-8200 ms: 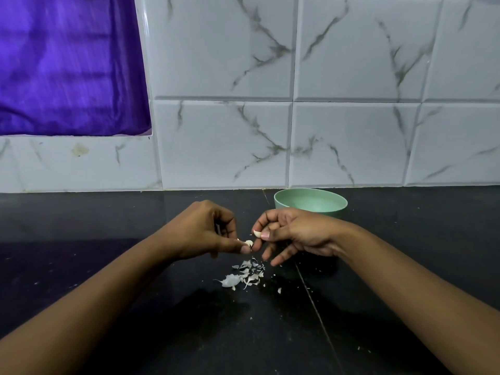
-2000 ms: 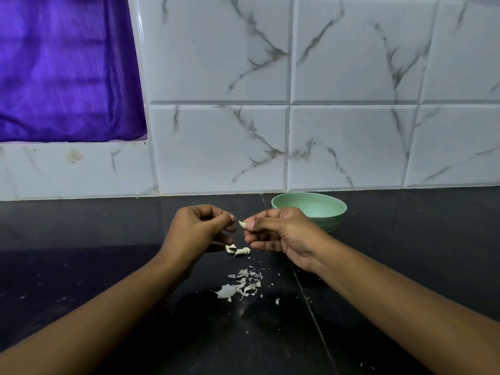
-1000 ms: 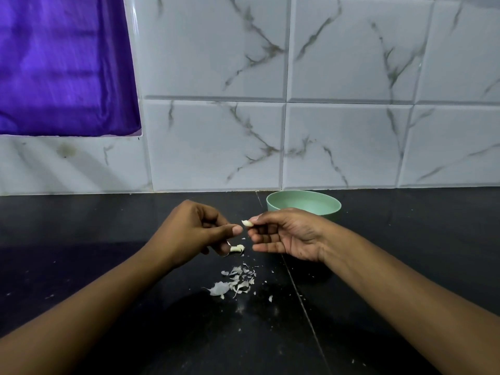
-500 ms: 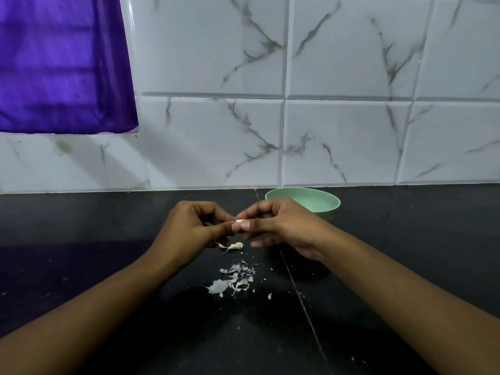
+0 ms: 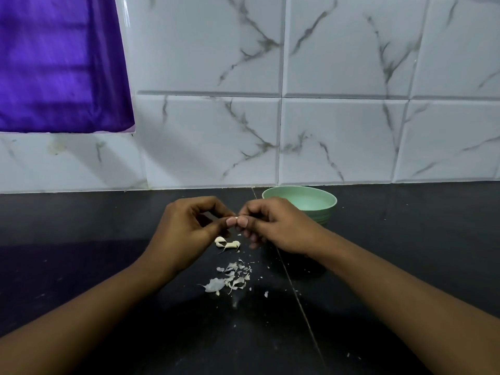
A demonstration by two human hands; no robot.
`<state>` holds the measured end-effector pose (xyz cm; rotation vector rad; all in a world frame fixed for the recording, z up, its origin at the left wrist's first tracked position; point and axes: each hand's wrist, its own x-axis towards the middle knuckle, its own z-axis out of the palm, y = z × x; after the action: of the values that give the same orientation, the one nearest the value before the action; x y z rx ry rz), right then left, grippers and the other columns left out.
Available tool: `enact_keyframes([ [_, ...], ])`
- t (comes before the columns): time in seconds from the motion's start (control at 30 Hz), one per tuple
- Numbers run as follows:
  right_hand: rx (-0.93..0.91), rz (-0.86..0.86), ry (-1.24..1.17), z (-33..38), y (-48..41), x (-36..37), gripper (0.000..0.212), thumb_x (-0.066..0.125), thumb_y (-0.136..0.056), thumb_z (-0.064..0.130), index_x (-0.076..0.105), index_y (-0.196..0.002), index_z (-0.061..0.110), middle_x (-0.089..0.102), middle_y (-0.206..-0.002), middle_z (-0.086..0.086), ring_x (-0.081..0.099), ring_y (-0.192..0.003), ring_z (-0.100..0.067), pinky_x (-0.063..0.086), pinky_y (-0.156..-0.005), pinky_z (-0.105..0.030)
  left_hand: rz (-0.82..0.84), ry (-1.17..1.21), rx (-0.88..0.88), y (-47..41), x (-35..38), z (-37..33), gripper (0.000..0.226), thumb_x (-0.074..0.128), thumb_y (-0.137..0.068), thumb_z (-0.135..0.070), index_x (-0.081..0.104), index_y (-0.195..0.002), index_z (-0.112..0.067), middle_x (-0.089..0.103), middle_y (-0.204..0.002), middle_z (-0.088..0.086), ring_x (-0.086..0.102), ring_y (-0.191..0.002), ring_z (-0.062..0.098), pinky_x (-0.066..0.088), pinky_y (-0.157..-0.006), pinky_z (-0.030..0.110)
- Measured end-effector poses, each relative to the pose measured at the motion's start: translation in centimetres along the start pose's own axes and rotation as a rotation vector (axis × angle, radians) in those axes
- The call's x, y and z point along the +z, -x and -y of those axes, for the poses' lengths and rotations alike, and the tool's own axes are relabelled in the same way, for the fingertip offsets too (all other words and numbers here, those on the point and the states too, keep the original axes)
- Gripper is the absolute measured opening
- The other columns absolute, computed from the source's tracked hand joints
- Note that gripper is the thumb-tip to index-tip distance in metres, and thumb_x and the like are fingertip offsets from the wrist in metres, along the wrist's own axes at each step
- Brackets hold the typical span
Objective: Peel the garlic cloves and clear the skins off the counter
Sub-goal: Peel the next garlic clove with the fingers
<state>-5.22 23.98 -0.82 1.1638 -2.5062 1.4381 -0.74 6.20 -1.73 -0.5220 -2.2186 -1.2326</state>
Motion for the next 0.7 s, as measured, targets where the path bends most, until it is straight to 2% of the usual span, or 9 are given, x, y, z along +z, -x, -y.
enact_keyframes([
  [0.1, 0.137, 0.064, -0.376, 0.0, 0.1, 0.6, 0.017, 0.052, -0.095, 0.009, 0.061, -0.081, 0.01, 0.058, -0.062, 0.005, 0.052, -0.054, -0.003, 0.058, -0.06, -0.025, -0.013, 0.057, -0.006, -0.1, 0.1, -0.1, 0.003, 0.073, -0.074, -0.023, 0.073, -0.073, -0.02, 0.072, -0.069, -0.001, 0.07, -0.059, 0.015, 0.056, -0.059, 0.028],
  [0.2, 0.161, 0.083, -0.425, 0.0, 0.1, 0.6, 0.017, 0.051, -0.095, 0.01, 0.057, -0.079, 0.01, 0.055, -0.064, 0.002, 0.052, -0.053, -0.003, 0.058, -0.062, -0.028, 0.005, 0.222, -0.148, -0.3, 0.1, -0.1, 0.005, 0.07, -0.079, -0.009, 0.072, -0.075, -0.013, 0.072, -0.069, 0.008, 0.069, -0.059, 0.017, 0.055, -0.057, 0.026],
  [0.27, 0.125, 0.075, -0.228, -0.1, 0.0, 0.6, 0.016, 0.052, -0.095, 0.013, 0.055, -0.079, 0.015, 0.054, -0.067, 0.002, 0.055, -0.057, -0.006, 0.058, -0.065, -0.031, 0.036, 0.267, -0.223, -0.4, 0.3, -0.1, 0.01, 0.068, -0.082, -0.004, 0.071, -0.075, -0.011, 0.072, -0.07, 0.01, 0.069, -0.059, 0.018, 0.054, -0.054, 0.024],
  [0.37, -0.008, -0.015, 0.224, 0.0, -0.1, 0.6, 0.012, 0.057, -0.094, 0.018, 0.057, -0.082, 0.019, 0.062, -0.071, 0.004, 0.067, -0.064, -0.017, 0.055, -0.068, -0.033, 0.019, 0.331, -0.315, -0.5, 0.5, -0.2, 0.015, 0.064, -0.083, 0.002, 0.068, -0.071, -0.005, 0.071, -0.065, 0.01, 0.067, -0.054, 0.018, 0.054, -0.051, 0.022],
  [0.47, -0.219, -0.132, 0.534, 0.0, 0.0, 0.9, 0.01, 0.06, -0.092, 0.02, 0.064, -0.087, 0.011, 0.064, -0.079, -0.001, 0.058, -0.071, -0.014, 0.04, -0.063, -0.028, -0.025, 0.361, -0.364, -0.6, 0.6, -0.3, 0.016, 0.065, -0.084, 0.001, 0.066, -0.068, -0.004, 0.069, -0.063, 0.012, 0.065, -0.05, 0.015, 0.053, -0.049, 0.022],
  [0.53, -0.343, -0.184, 0.685, -0.2, -0.1, 1.2, 0.014, 0.059, -0.091, 0.02, 0.063, -0.088, 0.007, 0.063, -0.082, -0.006, 0.055, -0.073, -0.02, 0.036, -0.063, -0.027, -0.032, 0.392, -0.413, -0.7, 0.7, -0.2, 0.016, 0.065, -0.084, -0.002, 0.065, -0.069, -0.004, 0.067, -0.059, 0.009, 0.064, -0.049, 0.012, 0.053, -0.048, 0.021],
  [0.6, -0.426, -0.217, 0.793, -0.4, -0.1, 1.4, 0.016, 0.056, -0.089, 0.02, 0.062, -0.084, 0.005, 0.061, -0.077, -0.009, 0.058, -0.069, -0.027, 0.041, -0.061, -0.033, -0.023, 0.418, -0.451, -0.7, 0.8, -0.1, 0.017, 0.065, -0.085, -0.004, 0.063, -0.069, -0.006, 0.065, -0.056, 0.005, 0.062, -0.047, 0.01, 0.052, -0.046, 0.02],
  [0.7, -0.467, -0.261, 0.843, -0.5, -0.2, 1.4, 0.017, 0.055, -0.085, 0.021, 0.06, -0.079, 0.006, 0.057, -0.07, -0.007, 0.057, -0.061, -0.027, 0.043, -0.054, -0.031, 0.007, 0.399, -0.432, -0.7, 0.9, -0.1, 0.019, 0.061, -0.088, -0.007, 0.059, -0.07, -0.008, 0.06, -0.057, 0.003, 0.061, -0.045, 0.01, 0.051, -0.046, 0.02],
])
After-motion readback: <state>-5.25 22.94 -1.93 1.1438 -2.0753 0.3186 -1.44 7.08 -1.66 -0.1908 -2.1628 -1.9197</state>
